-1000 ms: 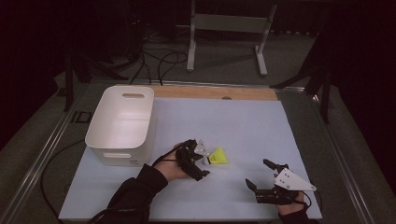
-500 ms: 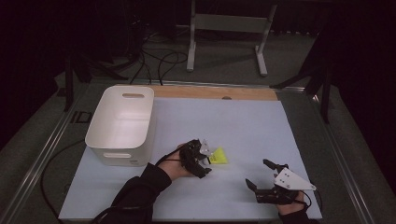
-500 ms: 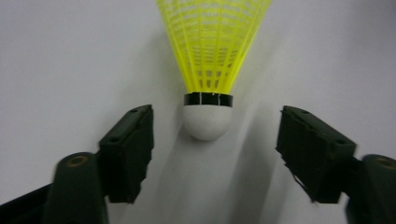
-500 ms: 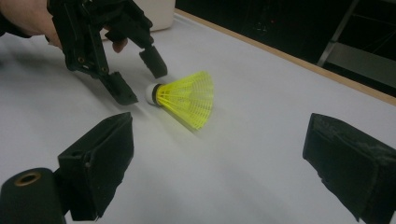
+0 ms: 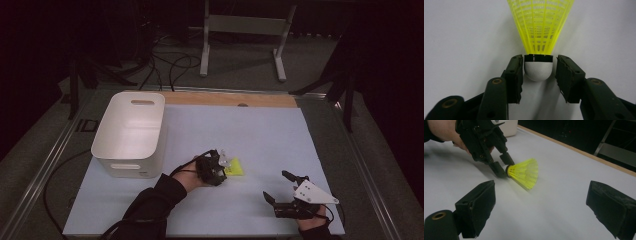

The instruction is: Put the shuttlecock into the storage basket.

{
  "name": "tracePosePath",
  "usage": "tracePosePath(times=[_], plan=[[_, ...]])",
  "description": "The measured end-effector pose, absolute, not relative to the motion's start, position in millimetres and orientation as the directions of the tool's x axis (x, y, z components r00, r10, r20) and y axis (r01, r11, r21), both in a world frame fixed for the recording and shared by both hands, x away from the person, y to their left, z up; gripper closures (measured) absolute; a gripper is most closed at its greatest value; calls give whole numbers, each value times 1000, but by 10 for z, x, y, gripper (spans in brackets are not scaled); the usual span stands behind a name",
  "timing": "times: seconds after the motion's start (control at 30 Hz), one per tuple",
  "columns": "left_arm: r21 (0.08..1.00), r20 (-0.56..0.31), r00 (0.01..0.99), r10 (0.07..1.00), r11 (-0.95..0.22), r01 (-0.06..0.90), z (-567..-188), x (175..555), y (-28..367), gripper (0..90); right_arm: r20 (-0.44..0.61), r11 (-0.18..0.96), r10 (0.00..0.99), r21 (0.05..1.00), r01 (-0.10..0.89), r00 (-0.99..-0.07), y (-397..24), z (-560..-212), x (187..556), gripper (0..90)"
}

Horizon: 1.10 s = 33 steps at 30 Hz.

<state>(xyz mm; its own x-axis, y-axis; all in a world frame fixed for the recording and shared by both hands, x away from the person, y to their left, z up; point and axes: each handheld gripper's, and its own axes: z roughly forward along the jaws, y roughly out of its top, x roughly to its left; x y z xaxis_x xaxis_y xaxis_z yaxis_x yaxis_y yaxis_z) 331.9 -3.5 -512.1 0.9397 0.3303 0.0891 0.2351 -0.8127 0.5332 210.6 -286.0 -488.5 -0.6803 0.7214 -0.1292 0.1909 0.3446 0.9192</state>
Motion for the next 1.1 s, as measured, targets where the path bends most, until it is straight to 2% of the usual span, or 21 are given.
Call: tracePosePath(times=[0.07, 0.23, 0.83, 1.1], plan=[[533, 85, 938, 335, -811, 241, -5122, 3329, -34, 633, -129, 345, 721, 919, 191, -681, -2861, -4885, 2107, 87], [526, 80, 939, 333, -815, 244, -5110, 3336, -34, 645, -127, 344, 720, 919, 193, -682, -2856, -4886, 2106, 87], [488, 86, 966, 244, -855, 172, -4959, 3233, 27, 651, -132, 345, 720, 920, 187, -681, -2856, -4880, 2103, 87], [472, 63, 977, 206, -868, 153, -4876, 3186, 92, 651, -130, 344, 723, 919, 191, -679, -2855, -4882, 2104, 87]])
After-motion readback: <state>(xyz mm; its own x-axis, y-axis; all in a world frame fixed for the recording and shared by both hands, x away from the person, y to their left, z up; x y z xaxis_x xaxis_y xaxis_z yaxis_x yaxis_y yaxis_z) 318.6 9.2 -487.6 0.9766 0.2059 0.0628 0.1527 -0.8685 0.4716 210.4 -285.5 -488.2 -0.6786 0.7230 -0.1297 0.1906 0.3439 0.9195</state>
